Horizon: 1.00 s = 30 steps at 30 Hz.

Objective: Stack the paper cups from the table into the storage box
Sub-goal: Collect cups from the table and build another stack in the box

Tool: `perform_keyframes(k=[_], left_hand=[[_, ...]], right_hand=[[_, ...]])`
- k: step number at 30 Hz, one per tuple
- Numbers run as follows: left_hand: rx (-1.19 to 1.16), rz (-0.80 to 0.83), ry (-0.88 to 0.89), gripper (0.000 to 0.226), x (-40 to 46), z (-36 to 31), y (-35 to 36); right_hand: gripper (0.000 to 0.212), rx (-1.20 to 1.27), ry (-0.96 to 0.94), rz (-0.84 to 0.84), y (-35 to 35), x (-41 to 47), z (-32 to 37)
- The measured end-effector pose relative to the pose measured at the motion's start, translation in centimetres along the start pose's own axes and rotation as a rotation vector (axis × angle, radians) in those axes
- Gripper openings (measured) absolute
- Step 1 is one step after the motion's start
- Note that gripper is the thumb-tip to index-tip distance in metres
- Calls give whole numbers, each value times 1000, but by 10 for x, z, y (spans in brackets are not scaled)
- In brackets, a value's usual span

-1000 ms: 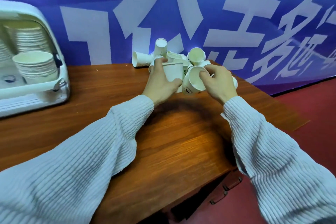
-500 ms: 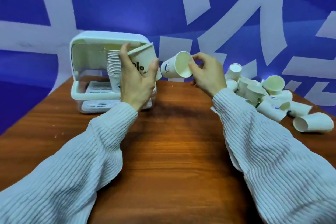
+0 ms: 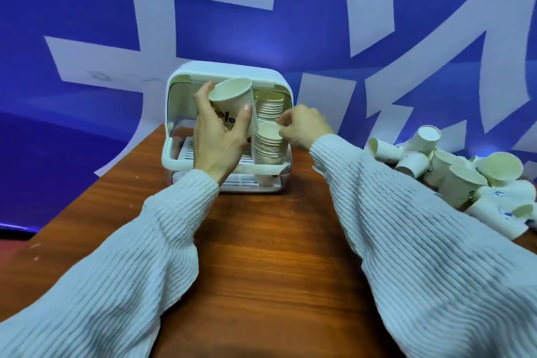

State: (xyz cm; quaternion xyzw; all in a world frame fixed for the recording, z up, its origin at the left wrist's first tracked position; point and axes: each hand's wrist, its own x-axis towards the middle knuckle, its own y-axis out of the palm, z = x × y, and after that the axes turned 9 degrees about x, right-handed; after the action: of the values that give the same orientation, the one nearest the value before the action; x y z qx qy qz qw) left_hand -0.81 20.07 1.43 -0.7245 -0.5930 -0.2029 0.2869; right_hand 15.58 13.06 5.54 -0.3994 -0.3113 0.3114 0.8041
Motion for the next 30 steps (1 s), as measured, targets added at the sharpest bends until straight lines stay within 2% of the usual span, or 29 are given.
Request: perform_keyframes(k=[6, 9, 11, 17, 20, 24, 26, 28, 30], left_hand=[[-32, 35, 2, 79, 17, -6, 15], [-19, 72, 32, 83, 27, -13, 30], [63, 116, 74, 79, 30, -16, 39], [464, 418, 164, 77, 21, 3, 53], [628, 504, 165, 87, 11, 16, 53], [729, 508, 228, 94, 4, 20, 48], [759, 507, 223, 96, 2, 16, 46], [761, 428, 265, 86, -2, 11, 47], [682, 299, 389, 68, -14, 5, 51]], right_hand=[[30, 91, 4, 15, 7, -1, -13], [29, 222, -9, -76, 9, -4, -19], [27, 294, 0, -133, 10, -9, -25], [25, 332, 0, -149, 6, -23, -45], [23, 346, 16, -179, 3, -30, -55], [22, 256, 23, -240, -4, -40, -75], [29, 136, 41, -258, -10, -47, -91], [42, -47, 97, -225, -18, -55, -106], [53, -171, 174, -118, -24, -64, -122]])
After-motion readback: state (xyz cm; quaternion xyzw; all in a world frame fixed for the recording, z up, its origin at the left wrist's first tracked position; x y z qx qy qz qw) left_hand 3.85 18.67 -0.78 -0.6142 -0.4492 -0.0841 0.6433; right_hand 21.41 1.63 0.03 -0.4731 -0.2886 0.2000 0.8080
